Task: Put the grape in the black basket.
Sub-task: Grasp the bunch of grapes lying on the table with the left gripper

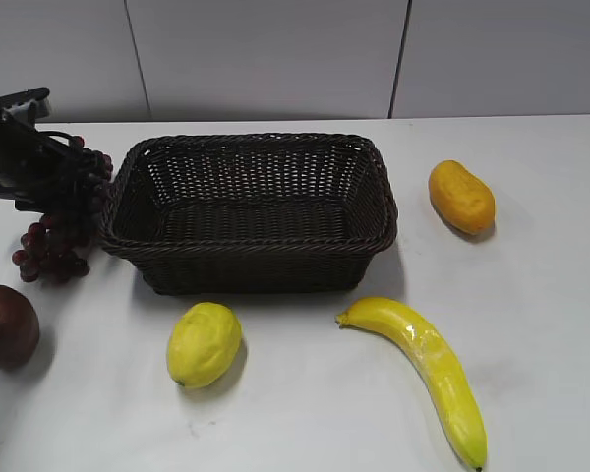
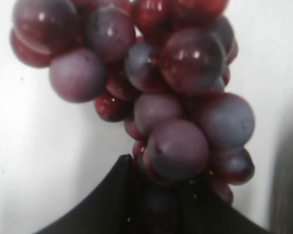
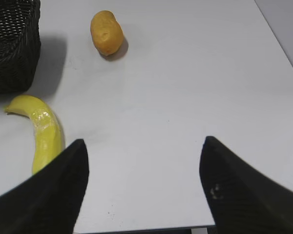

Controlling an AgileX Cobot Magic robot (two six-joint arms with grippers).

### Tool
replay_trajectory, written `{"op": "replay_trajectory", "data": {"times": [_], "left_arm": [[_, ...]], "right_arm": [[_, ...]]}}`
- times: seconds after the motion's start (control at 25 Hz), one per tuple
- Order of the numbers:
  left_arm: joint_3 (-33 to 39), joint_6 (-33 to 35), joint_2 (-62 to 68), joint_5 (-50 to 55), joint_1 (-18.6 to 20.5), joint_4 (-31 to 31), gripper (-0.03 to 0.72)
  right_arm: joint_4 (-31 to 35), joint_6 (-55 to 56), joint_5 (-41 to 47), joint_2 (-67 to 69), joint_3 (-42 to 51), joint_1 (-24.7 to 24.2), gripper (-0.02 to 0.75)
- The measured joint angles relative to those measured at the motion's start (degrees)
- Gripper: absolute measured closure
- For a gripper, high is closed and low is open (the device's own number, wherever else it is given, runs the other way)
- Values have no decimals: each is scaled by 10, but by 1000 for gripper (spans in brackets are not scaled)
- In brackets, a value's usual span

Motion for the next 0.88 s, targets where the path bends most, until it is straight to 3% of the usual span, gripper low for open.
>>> {"op": "replay_trajectory", "data": {"times": [0.2,0.32,0.88], "left_arm": [[1,0,-16,20,0,12,497],[3,0,-48,38,0,25,565],[4,1,-317,56,1,30,569]], "right_arm": [[0,0,0,0,0,0,200],[0,0,0,0,0,0,200],[0,0,0,0,0,0,200]]}}
